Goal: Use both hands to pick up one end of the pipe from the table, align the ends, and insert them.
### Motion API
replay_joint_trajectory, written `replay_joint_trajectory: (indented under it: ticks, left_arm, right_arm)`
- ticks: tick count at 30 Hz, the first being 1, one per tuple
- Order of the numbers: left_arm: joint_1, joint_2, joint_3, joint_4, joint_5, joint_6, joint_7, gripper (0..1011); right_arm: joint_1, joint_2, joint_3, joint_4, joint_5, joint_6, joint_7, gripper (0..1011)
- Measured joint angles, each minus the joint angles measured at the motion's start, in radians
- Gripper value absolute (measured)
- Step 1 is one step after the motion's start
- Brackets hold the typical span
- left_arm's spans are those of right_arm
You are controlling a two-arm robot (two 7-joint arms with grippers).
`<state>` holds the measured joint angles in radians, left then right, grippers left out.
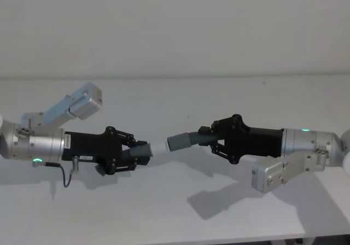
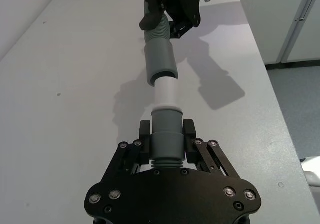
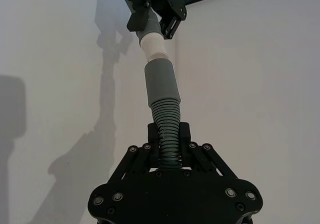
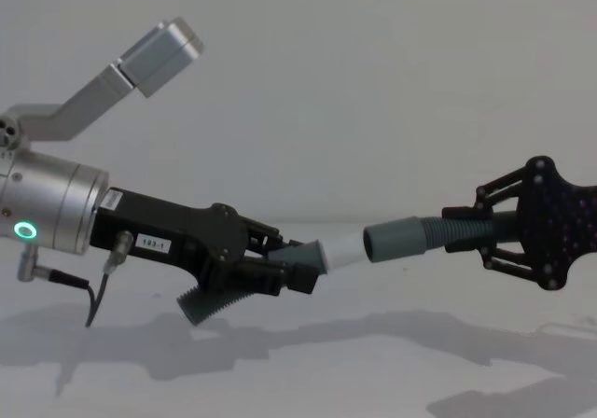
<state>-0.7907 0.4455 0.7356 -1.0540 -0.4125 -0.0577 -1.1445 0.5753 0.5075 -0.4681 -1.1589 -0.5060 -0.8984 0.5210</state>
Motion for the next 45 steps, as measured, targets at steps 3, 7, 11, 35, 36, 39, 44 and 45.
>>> replay_joint_trajectory:
  ticks: [3, 7, 11, 35, 36, 39, 44, 45]
  left_arm:
    - [-0.002, -0.002, 0.003, 0.005, -0.001, -0.002, 0.000, 355]
    - [-0.007, -0.006, 0.007, 0.015, -0.002, -0.006, 0.000, 355]
    - [-0.010, -0.010, 0.012, 0.023, -0.003, -0.009, 0.001, 354]
    - [-0.023, -0.013, 0.029, 0.042, -0.015, -0.026, 0.007, 354]
    - [-0.023, -0.013, 0.030, 0.042, -0.015, -0.028, 0.007, 355]
    - [-0.025, -0.014, 0.032, 0.045, -0.017, -0.031, 0.008, 354]
    - [-0.029, -0.016, 0.035, 0.050, -0.019, -0.035, 0.008, 354]
    - [-0.031, -0.017, 0.036, 0.052, -0.019, -0.037, 0.008, 355]
  right_arm:
    - [0.000, 0.000, 0.000, 0.000, 0.000, 0.000, 0.000, 204]
    - [0.000, 0.000, 0.000, 0.000, 0.000, 0.000, 0.000, 203]
    - [0.000, 0.000, 0.000, 0.000, 0.000, 0.000, 0.000, 204]
    - [0.000, 0.000, 0.000, 0.000, 0.000, 0.000, 0.000, 204]
    - [0.000, 0.000, 0.000, 0.000, 0.000, 0.000, 0.000, 204]
    - [0.000, 0.000, 0.000, 0.000, 0.000, 0.000, 0.000, 204]
    - [0.000, 0.000, 0.000, 0.000, 0.000, 0.000, 0.000, 204]
    - [0.000, 0.000, 0.000, 0.000, 0.000, 0.000, 0.000, 204]
